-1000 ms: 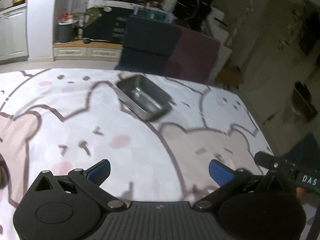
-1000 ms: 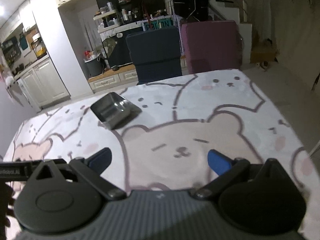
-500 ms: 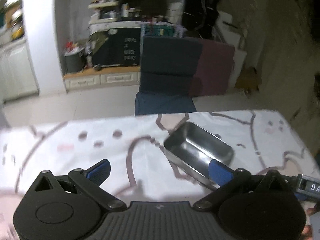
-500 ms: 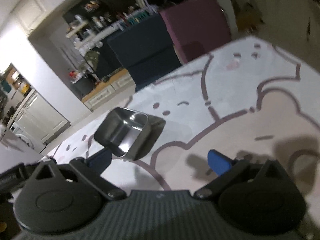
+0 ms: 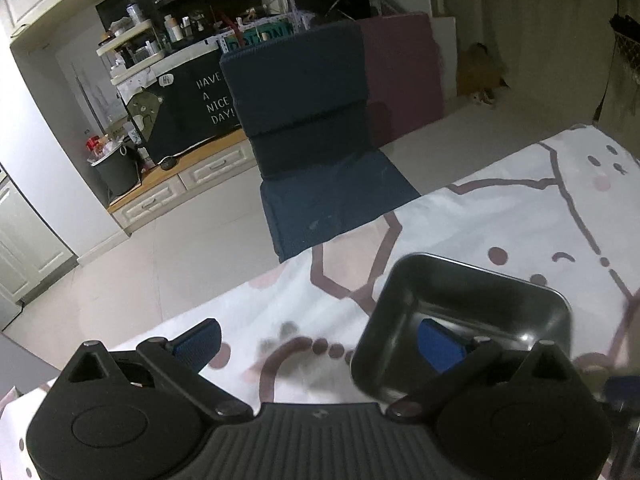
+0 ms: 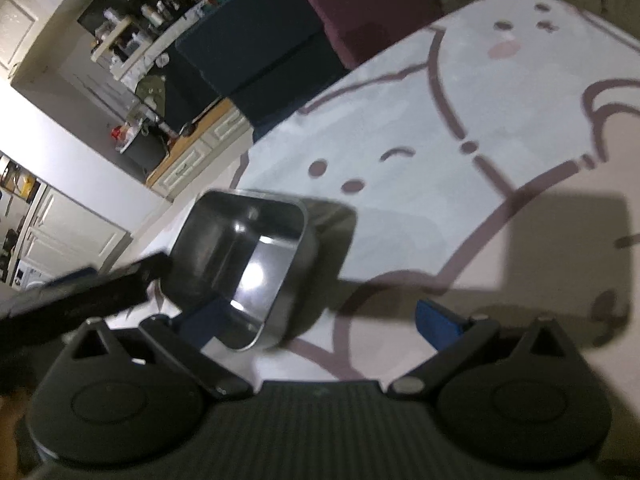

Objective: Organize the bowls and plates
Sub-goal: 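Move both grippers toward the rim of the second steel tray, then close the left gripper on the second tray rim while the right gripper closes too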

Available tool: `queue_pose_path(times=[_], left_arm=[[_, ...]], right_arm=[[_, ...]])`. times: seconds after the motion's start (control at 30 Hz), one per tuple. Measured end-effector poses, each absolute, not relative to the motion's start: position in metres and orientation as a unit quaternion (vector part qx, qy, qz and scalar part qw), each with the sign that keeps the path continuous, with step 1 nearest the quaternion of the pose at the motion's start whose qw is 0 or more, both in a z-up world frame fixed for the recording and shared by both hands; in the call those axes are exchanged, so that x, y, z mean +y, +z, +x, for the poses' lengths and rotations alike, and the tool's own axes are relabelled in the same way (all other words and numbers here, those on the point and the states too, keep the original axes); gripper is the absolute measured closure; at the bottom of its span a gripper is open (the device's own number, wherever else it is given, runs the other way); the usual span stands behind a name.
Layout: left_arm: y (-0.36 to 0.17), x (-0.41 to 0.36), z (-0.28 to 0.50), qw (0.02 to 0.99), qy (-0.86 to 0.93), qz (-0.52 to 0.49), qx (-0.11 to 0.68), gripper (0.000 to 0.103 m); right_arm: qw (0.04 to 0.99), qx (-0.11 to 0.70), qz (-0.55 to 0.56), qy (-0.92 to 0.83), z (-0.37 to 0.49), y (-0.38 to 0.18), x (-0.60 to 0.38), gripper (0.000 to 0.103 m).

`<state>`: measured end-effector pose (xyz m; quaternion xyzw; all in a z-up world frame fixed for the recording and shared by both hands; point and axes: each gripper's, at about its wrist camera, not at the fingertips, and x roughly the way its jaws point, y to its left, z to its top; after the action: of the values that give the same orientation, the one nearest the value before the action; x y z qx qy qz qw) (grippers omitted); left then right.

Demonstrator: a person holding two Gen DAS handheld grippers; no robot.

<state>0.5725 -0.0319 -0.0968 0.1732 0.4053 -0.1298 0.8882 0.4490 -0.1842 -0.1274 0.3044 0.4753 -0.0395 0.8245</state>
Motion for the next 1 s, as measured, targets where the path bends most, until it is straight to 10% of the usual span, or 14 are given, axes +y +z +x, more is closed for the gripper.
queue_pose_path(times=[0.6, 0.87, 1.0], left_arm=[[-0.111, -0.006, 0.580, 0.887, -0.097, 0.144, 0.429, 0.002], [-0.111, 0.016, 0.563, 0.885, -0.108, 0.050, 0.451, 0.023], [-0.113, 0.022, 0.554, 0.884, -0.116, -0.021, 0.452, 0.052]], right_arm=[[0.838, 0.501, 0.195, -0.095, 0.469, -0.142, -0.165, 0.004], [0.850, 0.481, 0.213, -0.026, 0.462, -0.132, -0.180, 0.040], [0.856, 0.472, 0.209, 0.008, 0.464, -0.126, -0.178, 0.065]])
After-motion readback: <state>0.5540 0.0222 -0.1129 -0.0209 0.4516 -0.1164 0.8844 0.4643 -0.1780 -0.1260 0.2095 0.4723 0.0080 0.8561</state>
